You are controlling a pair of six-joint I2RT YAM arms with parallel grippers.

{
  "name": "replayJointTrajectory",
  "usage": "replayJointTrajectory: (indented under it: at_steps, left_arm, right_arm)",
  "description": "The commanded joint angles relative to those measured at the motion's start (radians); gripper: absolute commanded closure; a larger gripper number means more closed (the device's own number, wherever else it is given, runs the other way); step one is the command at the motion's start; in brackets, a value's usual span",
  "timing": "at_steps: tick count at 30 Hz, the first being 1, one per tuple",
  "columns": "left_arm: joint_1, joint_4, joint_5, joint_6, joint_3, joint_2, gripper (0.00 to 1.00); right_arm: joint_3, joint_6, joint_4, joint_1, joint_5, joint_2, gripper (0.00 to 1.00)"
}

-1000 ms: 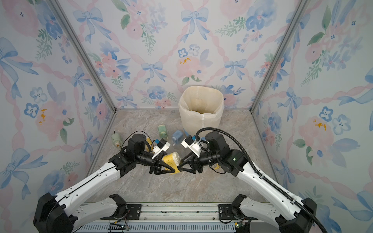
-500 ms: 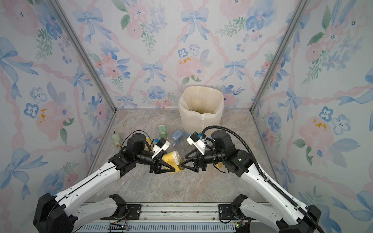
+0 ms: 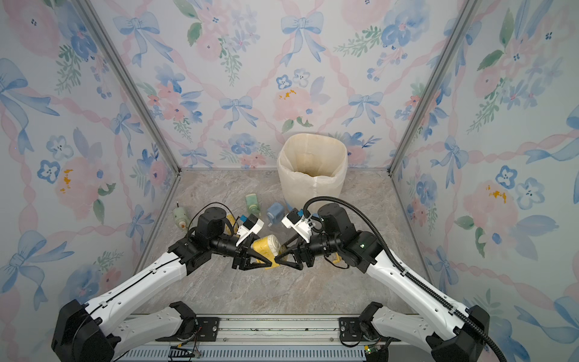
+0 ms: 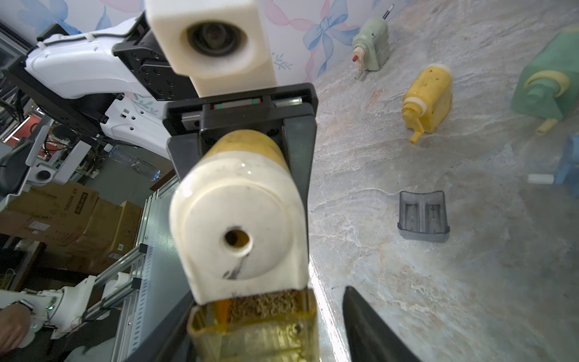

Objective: Take out the pencil sharpener tray and clean the shavings
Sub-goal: Open the container of the pencil sharpener.

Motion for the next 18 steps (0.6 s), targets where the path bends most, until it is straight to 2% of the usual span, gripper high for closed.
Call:
replayJointTrajectory:
  at_steps: [1, 7, 18]
  left_arm:
    - [0.005, 0.011, 0.019, 0.02, 0.004, -0.013, 1.0]
    - [0.007, 0.011, 0.031, 0.023, 0.003, -0.023, 1.0]
    - [0.01, 0.011, 0.062, 0.031, -0.002, -0.06, 1.0]
  right_arm:
    - [0.018, -0.009, -0.002, 0.011, -0.003, 0.007, 0.39]
    - [0.013, -0.013, -0.02, -0.003, -0.006, -0.019, 0.49]
    - [-0.004, 0.015, -0.024, -0.125, -0.07, -0.136, 0.51]
